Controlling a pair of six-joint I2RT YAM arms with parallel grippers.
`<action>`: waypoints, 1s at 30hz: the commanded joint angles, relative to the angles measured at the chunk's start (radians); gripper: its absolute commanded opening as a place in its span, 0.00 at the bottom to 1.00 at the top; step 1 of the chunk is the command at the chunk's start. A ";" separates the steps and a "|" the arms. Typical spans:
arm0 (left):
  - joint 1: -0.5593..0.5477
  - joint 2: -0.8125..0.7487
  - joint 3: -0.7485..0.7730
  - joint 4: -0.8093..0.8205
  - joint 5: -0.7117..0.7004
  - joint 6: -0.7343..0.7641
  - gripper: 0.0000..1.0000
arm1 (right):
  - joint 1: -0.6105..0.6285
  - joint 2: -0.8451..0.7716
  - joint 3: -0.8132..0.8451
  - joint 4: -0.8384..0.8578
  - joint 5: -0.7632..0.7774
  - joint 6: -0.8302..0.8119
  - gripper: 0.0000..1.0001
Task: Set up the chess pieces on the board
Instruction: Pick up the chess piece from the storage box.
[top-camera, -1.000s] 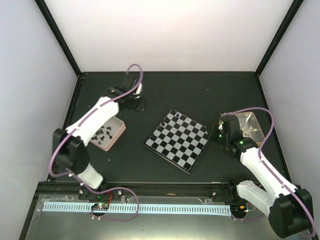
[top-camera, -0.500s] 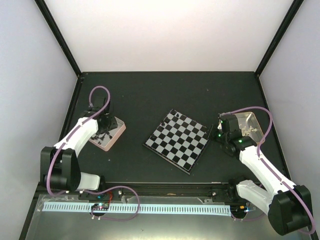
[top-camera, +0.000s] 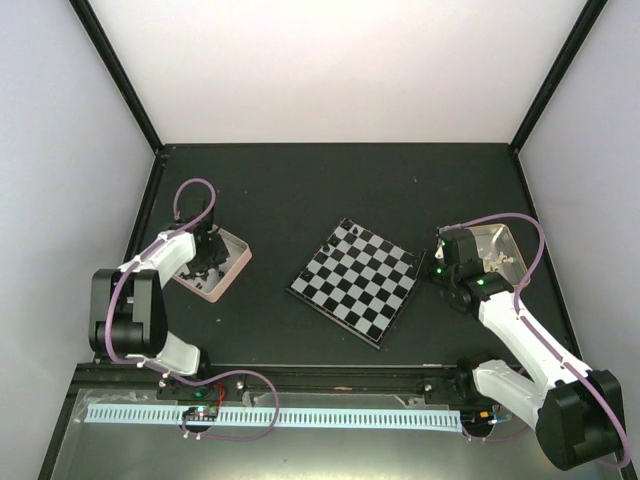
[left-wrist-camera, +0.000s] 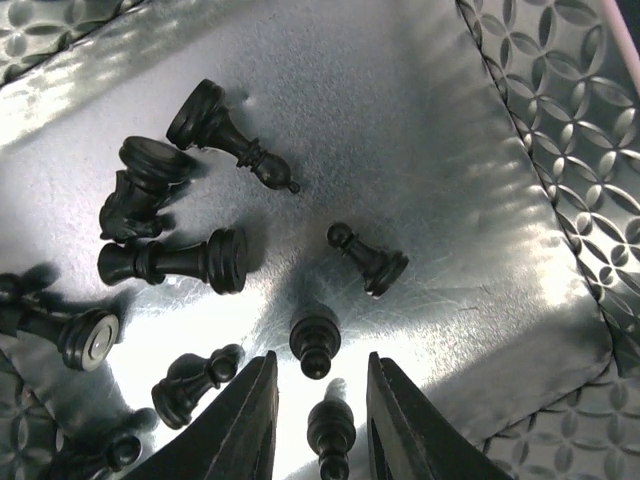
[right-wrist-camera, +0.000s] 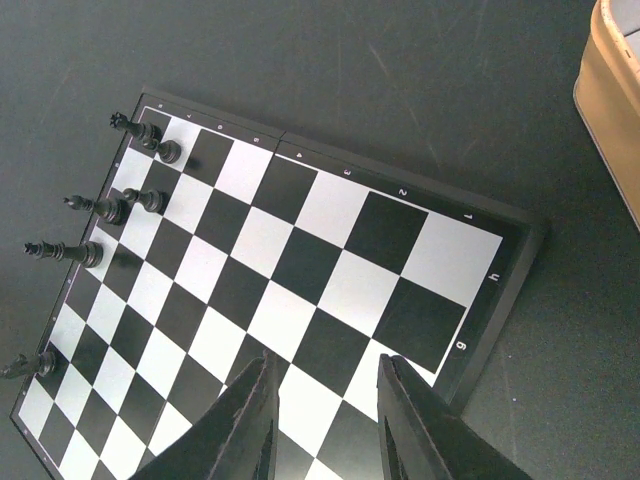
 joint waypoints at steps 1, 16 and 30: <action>0.020 0.020 -0.004 0.047 0.021 0.014 0.24 | 0.004 -0.001 0.018 0.012 0.000 0.003 0.29; 0.029 0.074 -0.004 0.074 0.070 0.035 0.11 | 0.004 -0.006 0.017 0.010 0.000 0.002 0.29; -0.015 -0.114 0.021 0.012 0.162 0.049 0.05 | 0.004 -0.064 0.004 0.002 -0.025 0.005 0.28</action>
